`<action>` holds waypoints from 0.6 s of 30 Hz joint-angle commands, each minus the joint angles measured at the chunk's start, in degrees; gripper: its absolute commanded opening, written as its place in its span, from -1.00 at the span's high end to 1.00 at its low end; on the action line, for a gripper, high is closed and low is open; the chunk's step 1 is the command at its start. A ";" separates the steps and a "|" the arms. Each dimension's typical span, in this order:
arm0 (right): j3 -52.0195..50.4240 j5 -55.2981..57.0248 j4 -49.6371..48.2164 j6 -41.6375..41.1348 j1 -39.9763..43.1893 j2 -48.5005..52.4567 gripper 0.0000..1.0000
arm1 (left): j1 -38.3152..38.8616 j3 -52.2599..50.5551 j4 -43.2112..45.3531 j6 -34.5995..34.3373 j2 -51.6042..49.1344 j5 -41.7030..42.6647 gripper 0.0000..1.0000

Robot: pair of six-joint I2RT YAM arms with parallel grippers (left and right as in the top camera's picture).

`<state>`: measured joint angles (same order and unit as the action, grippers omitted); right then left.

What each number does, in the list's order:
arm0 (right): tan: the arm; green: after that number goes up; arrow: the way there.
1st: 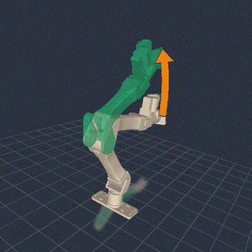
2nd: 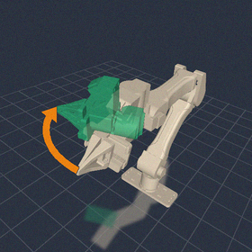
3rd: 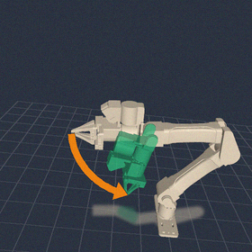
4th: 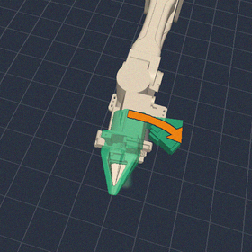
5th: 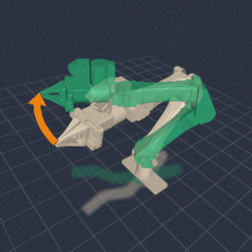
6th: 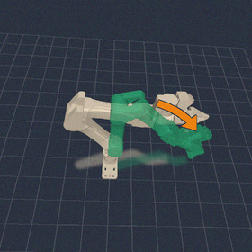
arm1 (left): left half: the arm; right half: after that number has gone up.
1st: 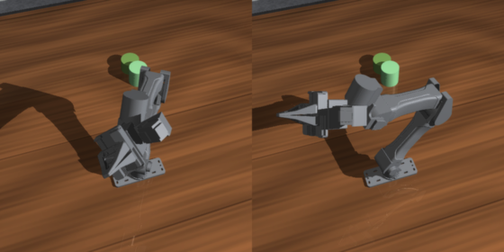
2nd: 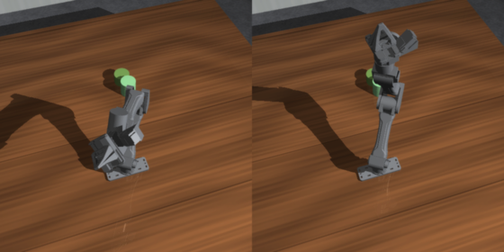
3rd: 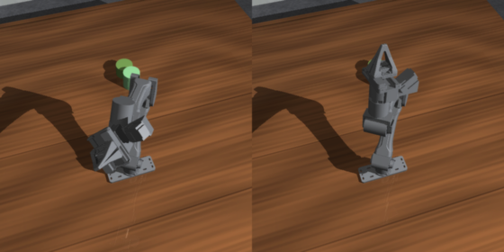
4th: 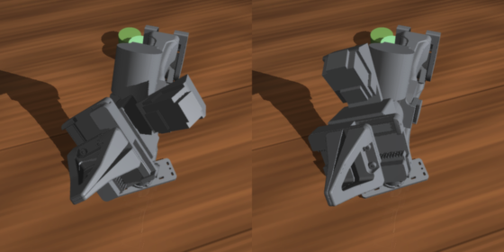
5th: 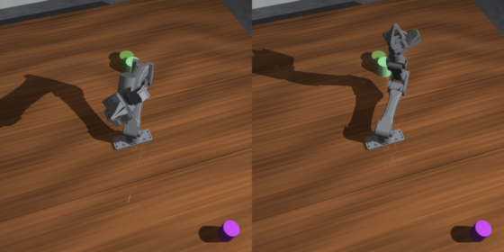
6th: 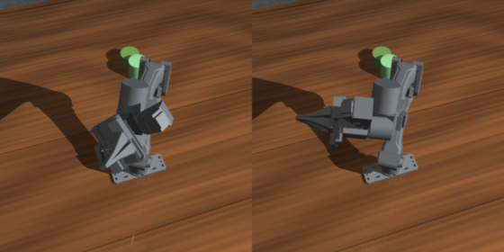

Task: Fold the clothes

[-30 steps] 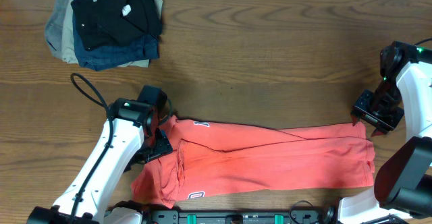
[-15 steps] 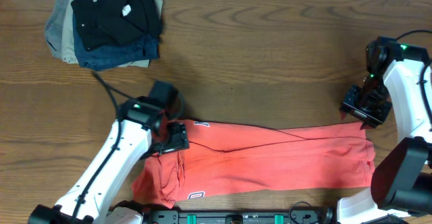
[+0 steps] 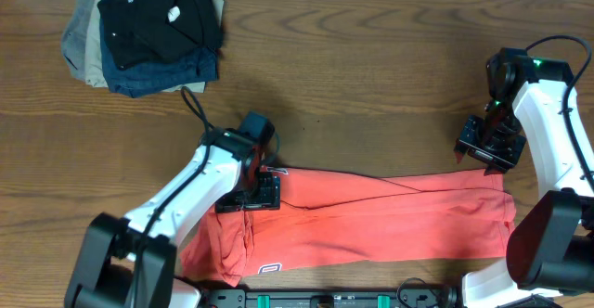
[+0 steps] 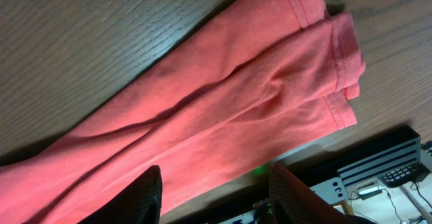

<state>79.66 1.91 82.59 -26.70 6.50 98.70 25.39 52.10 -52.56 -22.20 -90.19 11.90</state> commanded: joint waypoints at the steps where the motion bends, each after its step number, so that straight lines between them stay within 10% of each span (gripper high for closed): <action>1: -0.26 0.07 -0.15 0.63 -0.57 -1.31 0.01 | 0.09 -0.57 -0.04 1.01 -2.01 0.59 -0.57; 13: -0.26 0.09 -0.39 0.63 -0.57 -1.31 0.01 | 0.09 -0.57 -1.20 1.84 -2.27 0.66 0.87; 18: -0.26 0.20 -0.44 0.63 -0.57 -1.31 0.01 | 0.09 -0.55 -5.86 1.79 -1.73 0.66 0.88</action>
<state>79.66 1.91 82.28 -26.52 6.50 98.72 25.39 52.07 -57.04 -20.73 -92.27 12.53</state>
